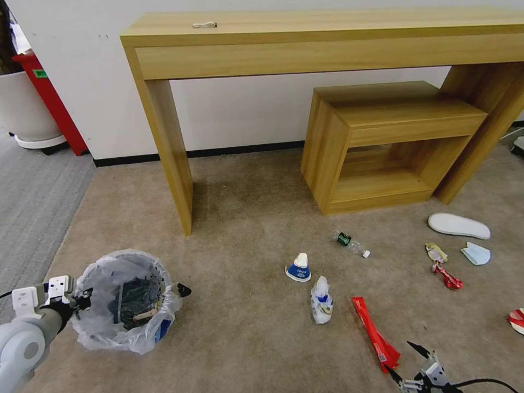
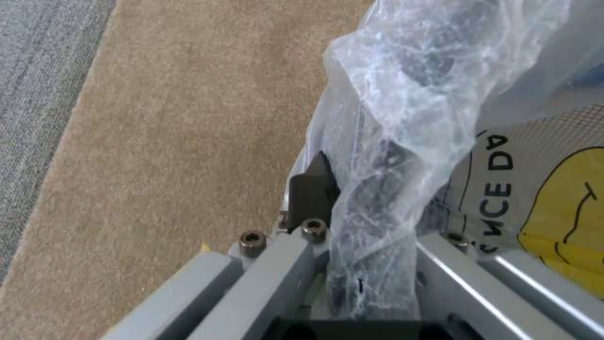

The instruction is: Pick up the trash bin and place the garbage on the floor into it.

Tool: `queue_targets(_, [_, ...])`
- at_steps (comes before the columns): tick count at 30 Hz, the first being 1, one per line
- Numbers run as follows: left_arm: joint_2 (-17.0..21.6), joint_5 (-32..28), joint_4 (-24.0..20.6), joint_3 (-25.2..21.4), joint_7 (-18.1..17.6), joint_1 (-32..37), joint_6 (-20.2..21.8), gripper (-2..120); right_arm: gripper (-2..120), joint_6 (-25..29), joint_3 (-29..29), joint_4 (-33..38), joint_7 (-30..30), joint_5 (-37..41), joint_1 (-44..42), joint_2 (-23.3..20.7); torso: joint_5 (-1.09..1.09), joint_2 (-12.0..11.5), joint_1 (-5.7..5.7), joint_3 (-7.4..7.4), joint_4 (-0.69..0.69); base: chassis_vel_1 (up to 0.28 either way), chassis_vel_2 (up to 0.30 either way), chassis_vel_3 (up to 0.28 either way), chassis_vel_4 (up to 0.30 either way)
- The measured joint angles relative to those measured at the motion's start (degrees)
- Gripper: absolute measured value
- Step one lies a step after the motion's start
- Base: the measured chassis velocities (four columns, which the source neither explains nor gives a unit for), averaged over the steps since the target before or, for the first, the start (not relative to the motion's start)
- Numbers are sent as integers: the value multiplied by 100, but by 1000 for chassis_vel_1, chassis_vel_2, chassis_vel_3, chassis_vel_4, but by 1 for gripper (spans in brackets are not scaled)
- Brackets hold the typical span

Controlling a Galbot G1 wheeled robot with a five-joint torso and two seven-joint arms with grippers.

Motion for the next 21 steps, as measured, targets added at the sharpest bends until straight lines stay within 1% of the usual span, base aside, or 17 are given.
queue_targets(3, [0,-4,-13,-3,-1,2,-1,0,100,-26,-69,-68,9,34,101,26,-1,0,0,0,-1,0,0,0,0])
queue_targets(9, [14,-60,-108,-25,-5,35,-1,0,100,-161,-383,-333,35,250,538,135,-1,-1,0,0,-1,0,0,0,0])
queue_targets(11, [20,-66,-143,-33,-5,57,-1,0,100,-202,-498,-422,60,295,702,178,-1,0,0,0,-1,0,0,0,0])
queue_targets(13, [54,-83,-231,-57,-20,105,-3,0,100,-355,-735,-545,104,407,932,228,1,0,0,0,0,0,0,0,0])
queue_targets(17, [91,-119,-301,-95,-42,127,-8,0,100,-420,-926,-668,124,425,1075,246,0,0,1,0,-2,0,0,0,0])
queue_targets(21, [91,-119,-312,-103,-46,147,-19,0,100,-516,-998,-698,145,437,1143,243,0,0,0,0,-1,0,0,0,0])
